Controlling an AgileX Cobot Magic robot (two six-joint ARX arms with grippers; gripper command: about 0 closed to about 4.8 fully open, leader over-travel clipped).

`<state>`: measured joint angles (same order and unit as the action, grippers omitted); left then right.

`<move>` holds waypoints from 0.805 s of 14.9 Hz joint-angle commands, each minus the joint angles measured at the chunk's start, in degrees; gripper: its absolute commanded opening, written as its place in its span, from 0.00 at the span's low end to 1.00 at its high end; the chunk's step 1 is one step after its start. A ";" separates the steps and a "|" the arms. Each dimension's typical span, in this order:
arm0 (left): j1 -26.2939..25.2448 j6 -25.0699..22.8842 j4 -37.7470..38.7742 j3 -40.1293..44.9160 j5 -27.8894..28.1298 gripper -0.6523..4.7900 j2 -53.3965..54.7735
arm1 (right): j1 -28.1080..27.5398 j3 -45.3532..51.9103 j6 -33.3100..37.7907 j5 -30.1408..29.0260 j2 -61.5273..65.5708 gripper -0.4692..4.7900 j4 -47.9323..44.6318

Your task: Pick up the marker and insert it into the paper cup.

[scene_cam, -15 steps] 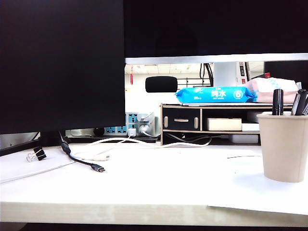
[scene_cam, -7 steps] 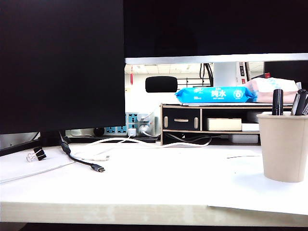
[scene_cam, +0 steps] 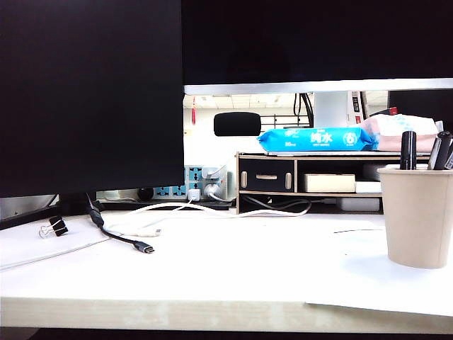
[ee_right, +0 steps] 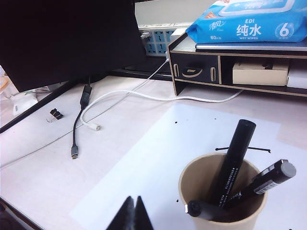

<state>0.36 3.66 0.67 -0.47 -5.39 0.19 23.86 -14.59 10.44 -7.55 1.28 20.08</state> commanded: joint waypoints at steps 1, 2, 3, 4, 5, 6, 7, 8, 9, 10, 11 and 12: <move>0.00 -0.07 -0.63 -0.07 0.04 0.11 0.02 | 0.00 -0.26 0.04 -0.02 -0.07 0.09 -0.57; -0.02 -0.07 -0.52 -0.07 0.04 0.11 0.02 | 0.00 -0.26 0.04 -0.02 -0.07 0.09 -0.57; -0.02 -0.07 -0.50 -0.07 0.04 0.11 0.02 | 0.00 -0.26 0.04 -0.02 -0.07 0.09 -0.57; -0.02 -0.07 -0.50 -0.07 0.04 0.11 0.02 | 0.00 -0.26 0.04 -0.02 -0.07 0.09 -0.57; -0.02 -0.07 -0.48 -0.07 0.04 0.11 0.02 | 0.00 -0.26 0.04 -0.02 -0.07 0.09 -0.57; -0.02 -0.07 -0.48 -0.07 0.04 0.11 0.02 | 0.00 -0.26 0.04 -0.02 -0.07 0.09 -0.57; -0.02 -0.07 -0.42 -0.07 0.04 0.11 0.02 | 0.00 -0.26 0.04 -0.02 -0.07 0.09 -0.57; -0.02 -0.07 -0.33 -0.07 0.04 0.11 0.02 | 0.00 -0.26 0.04 -0.02 -0.07 0.09 -0.57; -0.02 -0.07 -0.33 -0.07 0.04 0.11 0.02 | 0.00 -0.26 0.04 -0.02 -0.07 0.09 -0.57; 0.00 -0.09 -0.33 -0.07 0.04 0.11 0.02 | 0.00 -0.26 0.04 -0.02 -0.07 0.09 -0.57; -0.02 -0.07 -0.33 -0.07 0.04 0.11 0.02 | 0.00 -0.26 0.04 -0.02 -0.07 0.09 -0.57; -0.02 -0.07 -0.33 -0.07 0.04 0.11 0.02 | -0.02 -0.35 -0.17 1.20 -0.07 0.09 -1.18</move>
<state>0.36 3.66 0.73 -0.47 -5.39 0.21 23.86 -14.59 10.44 -7.55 1.28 20.08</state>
